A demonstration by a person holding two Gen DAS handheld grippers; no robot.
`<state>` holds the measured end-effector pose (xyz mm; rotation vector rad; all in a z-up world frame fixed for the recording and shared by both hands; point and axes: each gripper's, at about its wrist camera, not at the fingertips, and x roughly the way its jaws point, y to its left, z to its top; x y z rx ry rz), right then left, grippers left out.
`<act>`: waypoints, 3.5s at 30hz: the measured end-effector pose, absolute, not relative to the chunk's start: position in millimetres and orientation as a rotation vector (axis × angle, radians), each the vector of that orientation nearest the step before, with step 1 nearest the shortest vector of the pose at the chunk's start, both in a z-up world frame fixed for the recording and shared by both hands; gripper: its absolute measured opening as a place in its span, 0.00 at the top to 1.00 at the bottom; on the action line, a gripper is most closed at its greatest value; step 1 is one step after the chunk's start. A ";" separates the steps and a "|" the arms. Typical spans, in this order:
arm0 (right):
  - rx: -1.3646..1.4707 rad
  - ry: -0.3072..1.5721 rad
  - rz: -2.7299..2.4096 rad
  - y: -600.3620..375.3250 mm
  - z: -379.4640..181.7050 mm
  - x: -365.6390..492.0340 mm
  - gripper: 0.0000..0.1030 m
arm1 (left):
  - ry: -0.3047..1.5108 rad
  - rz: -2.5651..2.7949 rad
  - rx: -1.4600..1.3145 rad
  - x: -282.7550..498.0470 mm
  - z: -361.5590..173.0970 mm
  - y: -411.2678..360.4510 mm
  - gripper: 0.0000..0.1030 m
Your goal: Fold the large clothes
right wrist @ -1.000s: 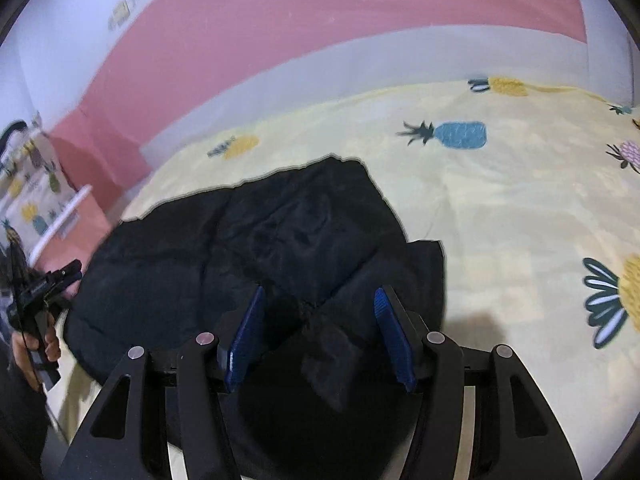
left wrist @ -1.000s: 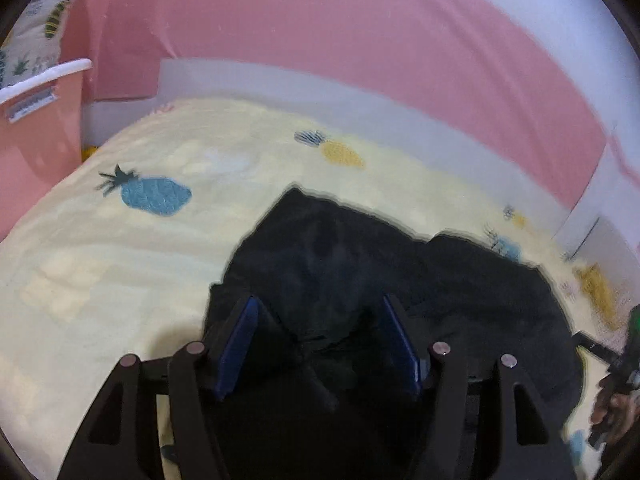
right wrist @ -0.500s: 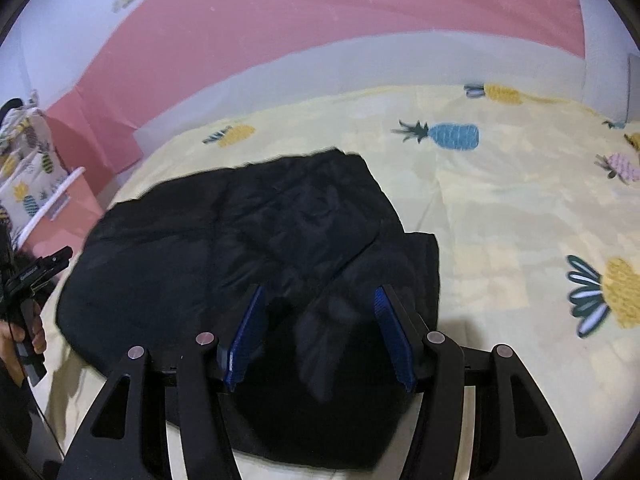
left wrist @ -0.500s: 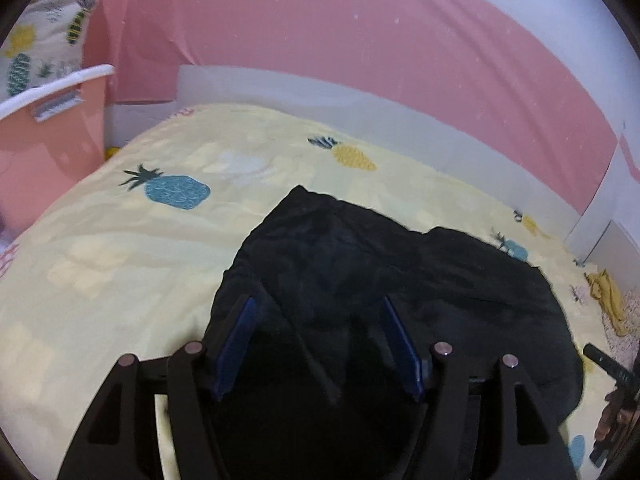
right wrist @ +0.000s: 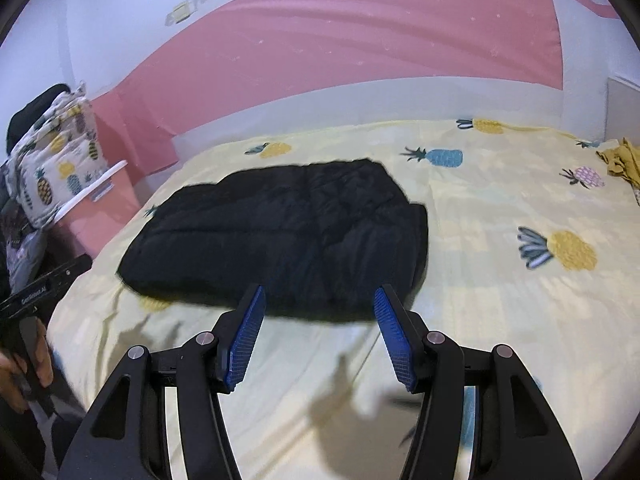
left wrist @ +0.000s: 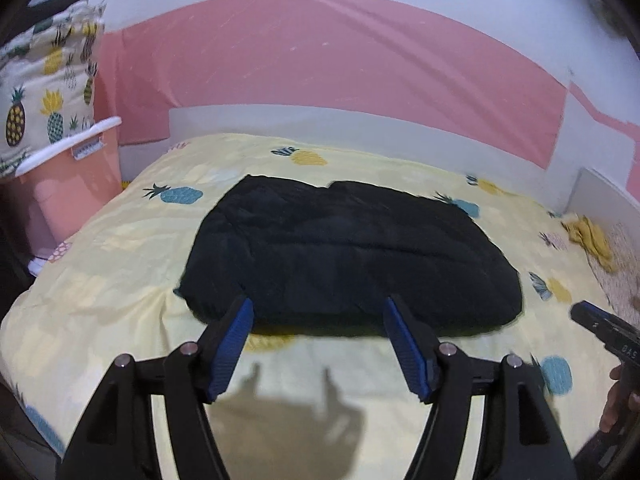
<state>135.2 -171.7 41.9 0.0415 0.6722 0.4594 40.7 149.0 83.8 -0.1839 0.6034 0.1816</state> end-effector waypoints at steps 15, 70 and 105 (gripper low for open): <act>-0.015 0.687 0.440 -167.6 37.7 34.9 0.42 | 0.681 0.177 -0.240 -42.4 65.6 88.5 0.27; -0.095 0.766 0.458 -139.5 15.5 32.2 0.41 | 0.749 0.206 -0.204 -41.5 42.7 88.7 0.27; -0.105 0.779 0.459 -138.9 12.8 33.6 0.41 | 0.735 0.226 -0.196 -46.1 45.8 76.0 0.27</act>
